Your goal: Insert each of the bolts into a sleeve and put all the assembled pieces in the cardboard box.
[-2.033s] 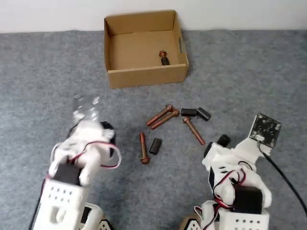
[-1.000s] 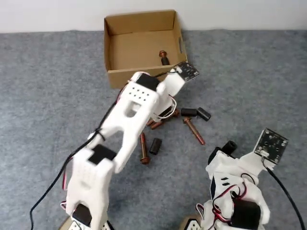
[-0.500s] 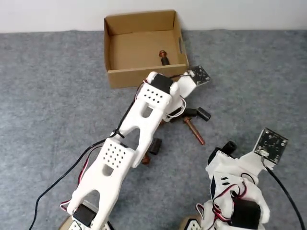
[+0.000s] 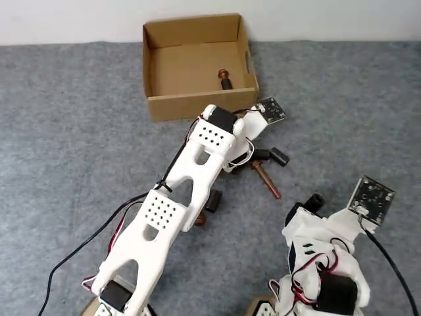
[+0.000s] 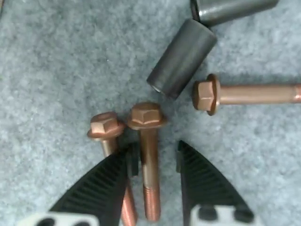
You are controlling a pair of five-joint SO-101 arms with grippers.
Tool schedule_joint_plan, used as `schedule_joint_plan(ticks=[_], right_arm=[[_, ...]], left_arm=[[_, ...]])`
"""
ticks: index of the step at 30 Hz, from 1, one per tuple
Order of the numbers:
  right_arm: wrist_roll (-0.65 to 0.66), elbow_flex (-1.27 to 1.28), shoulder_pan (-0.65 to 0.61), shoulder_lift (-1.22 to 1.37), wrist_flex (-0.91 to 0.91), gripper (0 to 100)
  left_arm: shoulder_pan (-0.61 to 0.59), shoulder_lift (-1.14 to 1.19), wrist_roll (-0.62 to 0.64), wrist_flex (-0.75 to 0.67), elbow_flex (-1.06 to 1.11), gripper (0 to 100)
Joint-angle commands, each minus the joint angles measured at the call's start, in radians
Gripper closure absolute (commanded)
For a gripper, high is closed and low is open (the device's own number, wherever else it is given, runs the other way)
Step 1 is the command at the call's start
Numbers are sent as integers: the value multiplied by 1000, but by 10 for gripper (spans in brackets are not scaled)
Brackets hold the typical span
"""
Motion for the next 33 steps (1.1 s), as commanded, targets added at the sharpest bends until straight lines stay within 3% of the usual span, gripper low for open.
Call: schedule_joint_plan(ticks=[1,6,13,20,24,33], right_arm=[[6,-5,5,-1,-8,991],[6,-5,5,-1,-8,991],[6,-5,5,-1,-8,991],[6,-5,4,-7,-8,991],[6,-5,2,-10,-7,991],[6,-6,-76,-12,-7,991]], left_arm=[[-8,-5,0,8,-30,882],[5,-6,-3,11,-31,974],[23,-14,3,38,-50,994],[26,-198,153,40,-30,994],[26,-404,209,41,142,994],[26,-985,269,35,817,995]])
